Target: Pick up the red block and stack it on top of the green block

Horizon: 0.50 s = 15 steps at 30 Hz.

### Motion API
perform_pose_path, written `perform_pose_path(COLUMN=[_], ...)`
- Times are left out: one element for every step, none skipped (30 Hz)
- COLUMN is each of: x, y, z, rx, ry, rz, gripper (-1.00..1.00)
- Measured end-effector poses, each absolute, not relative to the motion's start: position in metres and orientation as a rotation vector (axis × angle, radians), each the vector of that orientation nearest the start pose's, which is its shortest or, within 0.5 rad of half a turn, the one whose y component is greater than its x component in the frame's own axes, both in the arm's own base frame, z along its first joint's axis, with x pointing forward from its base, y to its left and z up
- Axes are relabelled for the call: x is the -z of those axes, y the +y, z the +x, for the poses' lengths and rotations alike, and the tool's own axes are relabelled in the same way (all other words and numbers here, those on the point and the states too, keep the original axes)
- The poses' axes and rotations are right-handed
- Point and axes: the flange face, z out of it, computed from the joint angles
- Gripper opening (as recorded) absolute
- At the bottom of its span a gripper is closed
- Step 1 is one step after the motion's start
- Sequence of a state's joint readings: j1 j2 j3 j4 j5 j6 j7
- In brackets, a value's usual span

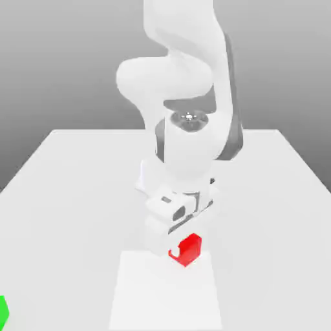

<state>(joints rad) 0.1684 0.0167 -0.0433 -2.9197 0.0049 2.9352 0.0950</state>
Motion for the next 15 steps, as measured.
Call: perform_pose_path(x=[-0.189, -0.197, -0.204, -0.208, -0.211, -0.213, -0.215, -0.217, -0.218, -0.219, -0.221, -0.222, -0.223, -0.224, -0.225], y=[0.041, 0.041, 0.040, 0.034, 0.025, 0.012, -0.001, -0.015, -0.028, -0.042, -0.055, -0.070, -0.084, -0.098, -0.112], z=[0.332, 0.331, 0.332, 0.340, 0.350, 0.361, 0.372, 0.383, 0.394, 0.404, 0.413, 0.422, 0.431, 0.439, 0.447], rx=[-0.002, -0.002, -0.003, -0.005, -0.008, -0.010, -0.012, -0.014, -0.016, -0.017, -0.018, -0.018, -0.019, -0.018, -0.018], ry=[-0.039, -0.039, -0.035, -0.014, 0.014, 0.057, 0.093, 0.131, 0.162, 0.191, 0.218, 0.244, 0.267, 0.288, 0.309], rz=[-3.141, -3.141, -3.140, -3.137, -3.132, -3.126, -3.120, -3.114, -3.108, -3.103, -3.098, -3.094, -3.090, -3.087, -3.084], gripper=[-1.00, -1.00, -1.00, -1.00, -1.00, -1.00, -1.00, -1.00, -1.00, -1.00, -1.00, -1.00, -1.00, -1.00, -1.00])
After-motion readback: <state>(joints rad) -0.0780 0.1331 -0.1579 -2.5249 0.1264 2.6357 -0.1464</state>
